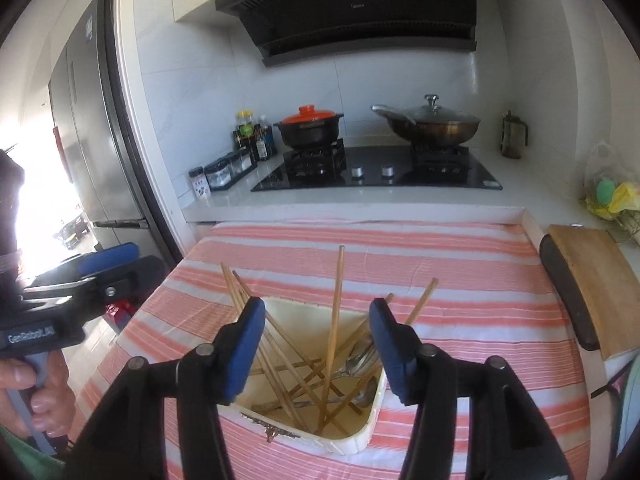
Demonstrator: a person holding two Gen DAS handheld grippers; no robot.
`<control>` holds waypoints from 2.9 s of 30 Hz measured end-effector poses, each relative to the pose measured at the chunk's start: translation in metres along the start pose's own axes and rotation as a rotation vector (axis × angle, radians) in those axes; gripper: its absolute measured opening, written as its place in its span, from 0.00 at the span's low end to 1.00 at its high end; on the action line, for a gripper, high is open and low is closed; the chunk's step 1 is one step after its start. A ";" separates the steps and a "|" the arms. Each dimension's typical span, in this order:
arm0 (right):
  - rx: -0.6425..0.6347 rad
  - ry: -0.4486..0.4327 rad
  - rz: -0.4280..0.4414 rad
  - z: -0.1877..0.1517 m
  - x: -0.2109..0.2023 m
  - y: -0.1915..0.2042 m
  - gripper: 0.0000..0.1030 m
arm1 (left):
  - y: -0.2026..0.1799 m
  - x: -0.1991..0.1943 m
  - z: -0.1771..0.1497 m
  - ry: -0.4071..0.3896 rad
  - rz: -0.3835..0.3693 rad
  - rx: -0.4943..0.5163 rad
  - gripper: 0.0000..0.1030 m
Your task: Organize utensils
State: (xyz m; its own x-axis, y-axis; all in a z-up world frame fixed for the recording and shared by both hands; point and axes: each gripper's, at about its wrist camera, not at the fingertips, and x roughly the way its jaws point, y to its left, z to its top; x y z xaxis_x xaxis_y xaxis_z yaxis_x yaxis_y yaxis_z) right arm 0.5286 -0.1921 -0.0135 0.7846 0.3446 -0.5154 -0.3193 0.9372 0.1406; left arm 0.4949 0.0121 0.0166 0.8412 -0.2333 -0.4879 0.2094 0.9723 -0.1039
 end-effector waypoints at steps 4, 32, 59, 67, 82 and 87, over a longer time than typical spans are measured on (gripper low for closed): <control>-0.036 -0.063 -0.052 -0.010 -0.052 0.011 0.61 | -0.014 -0.064 -0.018 -0.101 0.096 0.051 0.99; -0.083 -0.166 -0.193 -0.128 -0.260 0.114 1.00 | -0.066 -0.227 -0.130 -0.031 0.308 -0.014 1.00; -0.089 -0.159 -0.158 -0.130 -0.274 0.130 1.00 | -0.068 -0.250 -0.128 -0.057 0.311 -0.008 1.00; -0.094 -0.159 -0.165 -0.130 -0.274 0.131 1.00 | -0.066 -0.249 -0.128 -0.052 0.312 -0.010 1.00; -0.091 -0.145 -0.182 -0.133 -0.273 0.131 1.00 | -0.070 -0.245 -0.131 -0.047 0.311 -0.005 1.00; -0.086 -0.135 -0.185 -0.134 -0.270 0.129 1.00 | -0.071 -0.244 -0.133 -0.045 0.310 0.000 1.00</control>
State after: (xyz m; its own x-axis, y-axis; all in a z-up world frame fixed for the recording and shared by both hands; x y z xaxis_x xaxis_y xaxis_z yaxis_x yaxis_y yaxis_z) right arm 0.2044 -0.1717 0.0301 0.8959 0.1768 -0.4075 -0.2028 0.9790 -0.0212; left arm 0.2085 0.0016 0.0279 0.8864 0.0741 -0.4570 -0.0605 0.9972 0.0442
